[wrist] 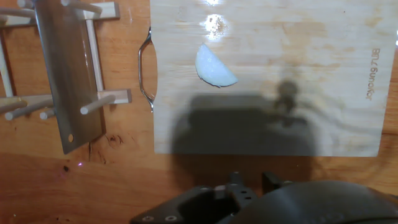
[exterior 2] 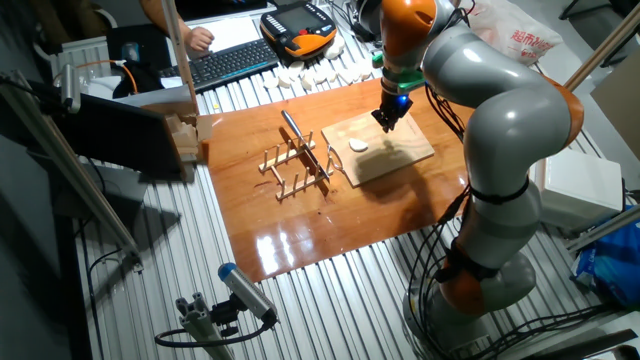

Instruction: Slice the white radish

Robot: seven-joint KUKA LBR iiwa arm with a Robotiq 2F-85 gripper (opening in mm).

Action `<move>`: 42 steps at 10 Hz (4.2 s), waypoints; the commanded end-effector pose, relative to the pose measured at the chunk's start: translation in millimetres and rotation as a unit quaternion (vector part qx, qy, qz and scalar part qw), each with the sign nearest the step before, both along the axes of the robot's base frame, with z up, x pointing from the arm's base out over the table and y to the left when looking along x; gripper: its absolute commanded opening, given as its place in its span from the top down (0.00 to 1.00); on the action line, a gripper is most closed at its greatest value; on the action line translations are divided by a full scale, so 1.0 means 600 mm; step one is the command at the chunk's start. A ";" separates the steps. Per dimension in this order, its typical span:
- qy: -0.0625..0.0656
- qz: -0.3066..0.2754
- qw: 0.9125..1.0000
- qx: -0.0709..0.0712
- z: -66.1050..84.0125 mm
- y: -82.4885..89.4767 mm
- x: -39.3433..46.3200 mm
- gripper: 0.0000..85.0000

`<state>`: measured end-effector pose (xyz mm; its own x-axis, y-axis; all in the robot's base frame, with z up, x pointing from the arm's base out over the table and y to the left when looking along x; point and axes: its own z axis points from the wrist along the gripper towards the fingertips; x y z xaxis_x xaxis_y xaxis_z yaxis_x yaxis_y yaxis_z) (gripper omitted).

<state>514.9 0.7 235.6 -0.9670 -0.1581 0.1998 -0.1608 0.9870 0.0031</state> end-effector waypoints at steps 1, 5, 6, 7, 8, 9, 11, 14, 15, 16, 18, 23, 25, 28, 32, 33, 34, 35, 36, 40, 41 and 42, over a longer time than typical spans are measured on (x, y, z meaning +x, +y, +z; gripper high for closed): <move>0.001 -0.001 1.000 0.000 0.000 0.000 0.000 1.00; 0.004 -0.018 1.000 -0.006 0.000 0.000 0.000 1.00; 0.004 -0.018 1.000 -0.006 0.000 0.000 0.000 1.00; 0.004 -0.018 1.000 -0.006 0.000 0.000 0.000 1.00; 0.005 -0.019 1.000 -0.006 0.000 0.000 0.000 1.00; 0.005 -0.022 1.000 -0.007 0.000 0.000 0.000 1.00; 0.004 -0.022 1.000 -0.007 0.000 0.000 0.000 1.00; 0.004 -0.025 1.000 -0.007 0.000 0.000 0.000 1.00; 0.002 -0.028 1.000 -0.008 0.000 0.000 0.000 1.00; 0.000 -0.029 1.000 -0.007 0.000 0.000 0.000 1.00; 0.003 -0.029 1.000 -0.008 0.000 0.000 0.000 1.00; 0.005 -0.021 1.000 -0.006 0.000 0.000 0.000 1.00; 0.007 -0.012 1.000 -0.004 0.000 0.000 0.000 1.00; -0.021 -0.035 0.999 0.024 0.000 0.000 0.000 1.00; 0.002 -0.083 0.995 0.051 0.000 0.000 0.000 1.00; 0.003 -0.082 0.995 0.048 0.000 0.000 0.000 1.00; 0.006 -0.081 0.995 0.057 0.000 0.000 0.000 1.00; -0.003 -0.081 0.995 0.061 0.000 0.000 0.000 1.00; -0.031 -0.082 0.995 0.051 0.000 0.000 0.000 1.00; -0.067 -0.063 0.995 0.036 0.000 0.000 0.000 1.00; -0.048 -0.062 0.996 0.041 0.000 0.000 0.000 1.00; -0.039 -0.061 0.997 0.039 0.000 0.000 0.000 1.00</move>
